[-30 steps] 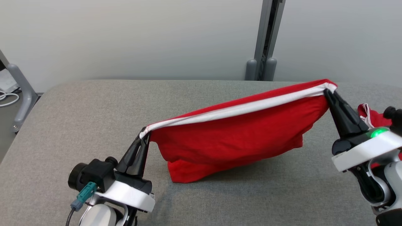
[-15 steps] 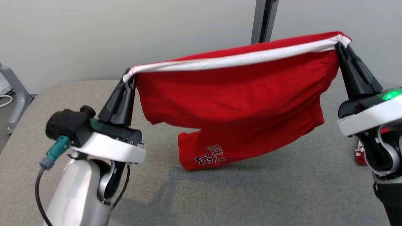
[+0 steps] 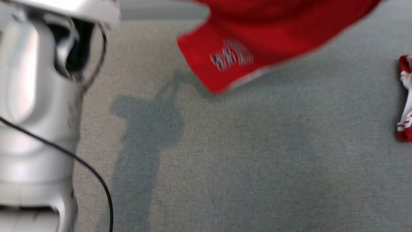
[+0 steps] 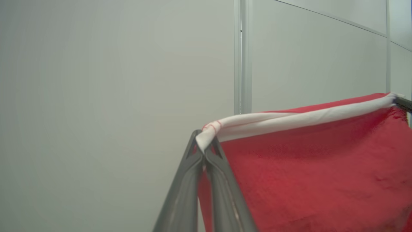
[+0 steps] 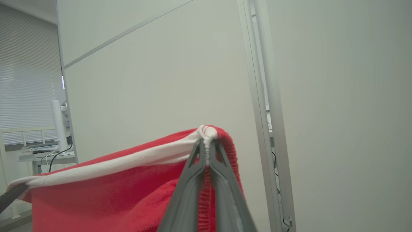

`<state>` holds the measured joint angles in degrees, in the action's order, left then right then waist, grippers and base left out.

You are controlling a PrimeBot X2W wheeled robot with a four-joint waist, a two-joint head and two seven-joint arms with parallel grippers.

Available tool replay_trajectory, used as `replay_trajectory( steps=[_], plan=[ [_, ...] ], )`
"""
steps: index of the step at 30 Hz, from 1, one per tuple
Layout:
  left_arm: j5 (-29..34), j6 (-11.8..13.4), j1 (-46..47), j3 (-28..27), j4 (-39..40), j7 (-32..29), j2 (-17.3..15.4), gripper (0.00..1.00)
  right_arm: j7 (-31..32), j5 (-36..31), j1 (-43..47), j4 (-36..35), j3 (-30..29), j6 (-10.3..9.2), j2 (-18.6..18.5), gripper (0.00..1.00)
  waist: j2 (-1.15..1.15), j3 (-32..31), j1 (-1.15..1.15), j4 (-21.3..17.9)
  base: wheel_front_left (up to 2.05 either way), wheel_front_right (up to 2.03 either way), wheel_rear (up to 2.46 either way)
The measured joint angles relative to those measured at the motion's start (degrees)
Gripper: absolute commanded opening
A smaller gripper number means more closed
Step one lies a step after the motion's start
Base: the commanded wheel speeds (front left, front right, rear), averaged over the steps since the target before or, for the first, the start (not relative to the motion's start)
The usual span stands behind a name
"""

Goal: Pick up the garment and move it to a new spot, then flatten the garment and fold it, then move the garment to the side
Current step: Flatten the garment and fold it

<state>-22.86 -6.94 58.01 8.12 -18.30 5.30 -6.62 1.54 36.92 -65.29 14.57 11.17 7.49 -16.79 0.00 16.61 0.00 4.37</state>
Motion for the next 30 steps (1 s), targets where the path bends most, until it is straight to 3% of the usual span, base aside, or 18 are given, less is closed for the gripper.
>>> replay_trajectory(
  steps=[6,13,18,23,30],
  plan=[
    [1.21,0.53,13.38,-0.69,-9.14,6.03,0.48,0.0,-8.11,0.6,-12.34,9.77,4.43,0.01,0.47,0.0,0.0,6.5,0.0,0.25,0.0,0.0,0.0],
    [1.69,1.96,25.91,-3.27,-16.6,9.57,2.1,0.0,-15.38,9.51,-23.18,20.83,4.88,0.02,4.15,0.0,0.0,14.91,0.0,0.32,0.0,0.0,0.0],
    [2.4,1.42,26.87,-5.52,-13.1,9.61,3.63,0.0,-16.22,13.28,-24.54,25.48,8.32,0.02,3.78,0.0,0.0,20.83,0.0,0.97,0.0,0.0,0.0],
    [1.97,-0.07,21.46,-2.67,-11.66,9.61,3.89,0.0,-16.37,16.99,-22.72,26.77,12.34,0.0,2.68,0.0,0.0,25.9,0.0,2.14,0.0,0.0,0.0],
    [-0.08,-0.32,14.75,-0.11,-10.01,9.61,3.81,0.0,-16.47,21.9,-16.81,26.92,17.47,0.0,-0.29,0.0,0.0,27.08,0.0,4.13,0.0,0.0,0.0]
  ],
)
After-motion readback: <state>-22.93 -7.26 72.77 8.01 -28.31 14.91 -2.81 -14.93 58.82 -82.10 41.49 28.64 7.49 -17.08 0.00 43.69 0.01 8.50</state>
